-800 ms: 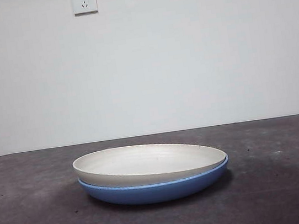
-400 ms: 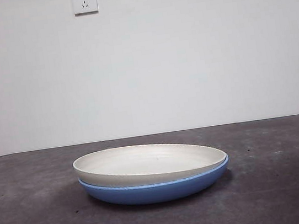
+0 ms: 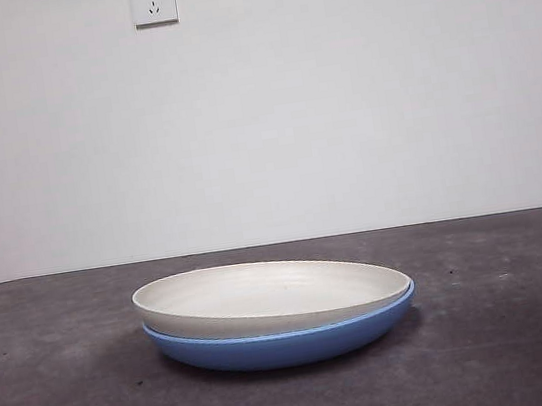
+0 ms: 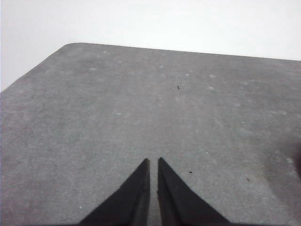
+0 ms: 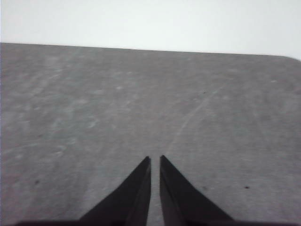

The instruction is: Pick up the white plate, put it on the blue plate, put it on desk

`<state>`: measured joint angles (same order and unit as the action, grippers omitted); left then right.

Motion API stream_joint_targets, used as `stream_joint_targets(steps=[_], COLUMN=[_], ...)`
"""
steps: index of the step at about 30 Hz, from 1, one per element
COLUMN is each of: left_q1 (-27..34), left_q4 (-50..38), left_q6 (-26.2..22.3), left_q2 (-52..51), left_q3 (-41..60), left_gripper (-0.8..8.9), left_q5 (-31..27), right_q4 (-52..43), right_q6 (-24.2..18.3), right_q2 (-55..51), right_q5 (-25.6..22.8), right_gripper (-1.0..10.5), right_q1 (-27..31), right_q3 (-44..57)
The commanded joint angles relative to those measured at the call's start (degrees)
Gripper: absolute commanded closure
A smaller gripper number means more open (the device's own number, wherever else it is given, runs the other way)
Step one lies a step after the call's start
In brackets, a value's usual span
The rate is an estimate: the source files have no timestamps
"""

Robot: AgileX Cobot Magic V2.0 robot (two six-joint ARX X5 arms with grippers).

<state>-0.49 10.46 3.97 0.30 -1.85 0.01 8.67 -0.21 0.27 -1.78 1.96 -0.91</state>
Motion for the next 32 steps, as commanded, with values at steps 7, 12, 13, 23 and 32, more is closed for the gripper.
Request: stream_joint_targets(steps=[7, 12, 13, 23, 32], left_q1=[0.00, 0.00, 0.00, 0.00, 0.00], left_q4=[0.26, 0.26, 0.26, 0.26, 0.26], left_q6=[0.11, 0.11, 0.11, 0.11, 0.11], left_q2=[-0.11, -0.11, -0.11, -0.11, -0.11], left_q3=[1.18, 1.18, 1.18, 1.18, 1.18], left_gripper=[7.86, 7.86, 7.86, 7.86, 7.86], left_q5=[-0.09, -0.07, -0.07, -0.07, -0.07], right_q4=[1.33, 1.46, 1.49, 1.64, 0.26], right_q6=[1.57, 1.79, 1.79, 2.12, 2.36], right_q2=[-0.07, -0.07, -0.07, -0.07, -0.07], right_q5=[-2.19, -0.35, 0.04, 2.08, 1.79], right_gripper=[9.2, 9.2, 9.2, 9.2, 9.2], right_q1=[-1.44, -1.22, -1.22, -0.50, -0.44], right_q3=[0.31, 0.31, 0.31, 0.31, 0.26])
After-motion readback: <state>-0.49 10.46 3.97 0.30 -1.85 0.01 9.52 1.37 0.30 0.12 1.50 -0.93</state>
